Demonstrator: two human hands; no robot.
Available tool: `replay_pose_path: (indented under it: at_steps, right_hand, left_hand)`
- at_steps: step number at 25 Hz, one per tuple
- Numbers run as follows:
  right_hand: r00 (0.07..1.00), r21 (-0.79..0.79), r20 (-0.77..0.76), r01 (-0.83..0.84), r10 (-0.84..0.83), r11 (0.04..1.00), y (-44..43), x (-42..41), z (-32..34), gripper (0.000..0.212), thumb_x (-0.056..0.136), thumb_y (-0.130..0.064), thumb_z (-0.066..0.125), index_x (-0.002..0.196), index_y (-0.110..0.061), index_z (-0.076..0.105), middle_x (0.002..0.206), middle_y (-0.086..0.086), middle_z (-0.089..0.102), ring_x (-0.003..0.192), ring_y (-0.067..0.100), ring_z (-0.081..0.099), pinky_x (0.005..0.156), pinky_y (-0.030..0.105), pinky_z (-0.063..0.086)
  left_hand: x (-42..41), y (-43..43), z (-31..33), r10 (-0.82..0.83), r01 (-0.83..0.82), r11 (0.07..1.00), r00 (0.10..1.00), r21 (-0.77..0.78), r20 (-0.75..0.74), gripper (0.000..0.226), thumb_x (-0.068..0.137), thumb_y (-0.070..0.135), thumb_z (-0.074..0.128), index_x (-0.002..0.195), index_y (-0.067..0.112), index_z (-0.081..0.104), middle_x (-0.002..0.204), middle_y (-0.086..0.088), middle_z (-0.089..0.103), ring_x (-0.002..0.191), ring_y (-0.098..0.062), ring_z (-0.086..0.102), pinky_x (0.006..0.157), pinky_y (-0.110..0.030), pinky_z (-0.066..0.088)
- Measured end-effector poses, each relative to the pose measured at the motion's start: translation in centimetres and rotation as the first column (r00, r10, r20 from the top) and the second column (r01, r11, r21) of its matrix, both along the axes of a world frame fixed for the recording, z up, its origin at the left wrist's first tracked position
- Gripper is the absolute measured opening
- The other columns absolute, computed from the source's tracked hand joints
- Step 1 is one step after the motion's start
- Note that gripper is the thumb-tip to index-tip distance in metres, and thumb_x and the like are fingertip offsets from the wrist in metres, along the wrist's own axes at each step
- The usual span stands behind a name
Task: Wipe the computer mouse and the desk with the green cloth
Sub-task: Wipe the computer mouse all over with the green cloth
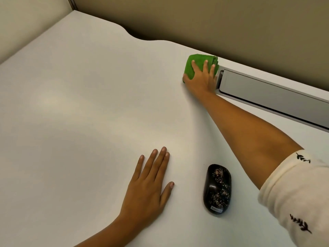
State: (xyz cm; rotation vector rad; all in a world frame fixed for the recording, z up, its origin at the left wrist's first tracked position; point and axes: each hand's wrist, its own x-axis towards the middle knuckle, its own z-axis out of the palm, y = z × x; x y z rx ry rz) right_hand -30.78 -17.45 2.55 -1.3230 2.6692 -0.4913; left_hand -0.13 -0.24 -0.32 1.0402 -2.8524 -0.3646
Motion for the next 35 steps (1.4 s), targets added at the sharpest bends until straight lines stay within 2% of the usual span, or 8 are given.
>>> replay_pose_path:
  at_steps: [5, 10, 16, 21, 25, 28, 32, 35]
  right_hand:
    - [0.998, -0.033, -0.060, -0.035, 0.033, 0.999, 1.1, 0.6, 0.4, 0.055, 0.091, -0.015, 0.046, 0.145, -0.019, 0.035, 0.156, 0.015, 0.026, 0.144, 0.040, 0.017, 0.114, 0.052, 0.028]
    - [0.996, -0.197, 0.024, -0.083, 0.090, 0.977, 4.2, 1.0, 1.8, 0.050, 0.089, 0.001, 0.042, 0.137, -0.014, 0.048, 0.150, 0.015, 0.039, 0.138, 0.034, 0.036, 0.107, 0.043, 0.039]
    - [0.998, -0.409, 0.061, 0.013, 0.013, 0.912, 13.2, 3.9, 4.4, 0.049, 0.091, 0.002, 0.047, 0.138, -0.013, 0.048, 0.148, 0.016, 0.042, 0.130, 0.033, 0.046, 0.108, 0.037, 0.038]
    - [0.980, -0.475, 0.162, 0.183, -0.118, 0.861, 23.5, 7.6, 5.7, 0.050, 0.091, -0.004, 0.052, 0.139, -0.017, 0.046, 0.146, 0.011, 0.046, 0.127, 0.027, 0.051, 0.106, 0.029, 0.038]
    - [0.953, -0.460, 0.225, 0.287, -0.202, 0.840, 30.2, 11.3, 5.9, 0.050, 0.092, -0.005, 0.051, 0.139, -0.020, 0.046, 0.147, 0.006, 0.045, 0.128, 0.022, 0.050, 0.103, 0.017, 0.033]
    - [0.941, -0.453, 0.244, 0.324, -0.234, 0.830, 33.0, 13.6, 5.5, 0.050, 0.092, -0.007, 0.052, 0.140, -0.022, 0.045, 0.148, 0.005, 0.044, 0.128, 0.021, 0.050, 0.101, 0.018, 0.034]
    - [0.938, -0.420, 0.255, 0.325, -0.234, 0.847, 34.5, 16.2, 4.1, 0.049, 0.094, -0.010, 0.050, 0.141, -0.023, 0.043, 0.149, 0.006, 0.042, 0.125, 0.019, 0.051, 0.094, 0.004, 0.029]
    - [0.947, -0.354, 0.254, 0.281, -0.198, 0.892, 34.4, 17.3, 3.2, 0.050, 0.095, -0.011, 0.048, 0.143, -0.022, 0.039, 0.154, 0.004, 0.033, 0.142, 0.018, 0.030, 0.111, 0.016, 0.022]
  left_hand:
    - [0.0, 0.1, 0.2, 0.004, -0.004, 1.000, 1.000, 0.026, 0.002, 0.065, 0.100, 0.048, 0.021, 0.154, 0.017, 0.005, 0.163, 0.003, 0.006, 0.150, -0.015, 0.005, 0.118, -0.043, 0.011]
    - [0.1, 0.1, 0.3, 0.004, -0.004, 0.999, 1.000, 0.038, 0.000, 0.064, 0.100, 0.049, 0.017, 0.154, 0.020, -0.001, 0.163, 0.005, 0.000, 0.150, -0.012, -0.003, 0.120, -0.041, 0.007]
    - [0.2, 0.1, 0.2, 0.004, -0.003, 0.999, 1.000, 0.033, -0.025, 0.064, 0.099, 0.050, 0.010, 0.154, 0.021, -0.003, 0.163, 0.007, -0.004, 0.149, -0.011, -0.008, 0.122, -0.040, 0.003]
    - [0.3, 0.1, 0.4, 0.003, 0.000, 0.999, 0.997, 0.048, -0.075, 0.064, 0.097, 0.049, 0.004, 0.154, 0.020, 0.003, 0.162, 0.007, 0.001, 0.149, -0.011, -0.005, 0.122, -0.039, 0.001]
    - [0.4, 0.3, 0.5, -0.007, 0.011, 0.999, 0.996, 0.043, -0.092, 0.066, 0.094, 0.051, -0.001, 0.153, 0.020, 0.002, 0.162, 0.008, 0.000, 0.149, -0.011, -0.007, 0.122, -0.036, -0.003]
    - [0.2, 0.4, 0.6, 0.009, -0.003, 0.998, 0.996, 0.063, -0.084, 0.068, 0.093, 0.053, -0.003, 0.153, 0.020, 0.002, 0.162, 0.008, -0.002, 0.148, -0.010, -0.010, 0.122, -0.036, -0.006]
    - [-1.2, 1.2, 1.4, 0.041, 0.017, 0.953, 0.982, 0.301, -0.184, 0.073, 0.093, 0.061, 0.013, 0.154, 0.022, 0.003, 0.162, 0.009, 0.000, 0.148, -0.009, -0.011, 0.121, -0.036, -0.011]
    - [-2.2, 2.5, 1.7, -0.104, 0.170, 0.940, 0.969, 0.297, -0.225, 0.081, 0.089, 0.065, 0.028, 0.154, 0.025, -0.001, 0.162, 0.010, 0.001, 0.149, -0.007, -0.006, 0.120, -0.038, -0.013]
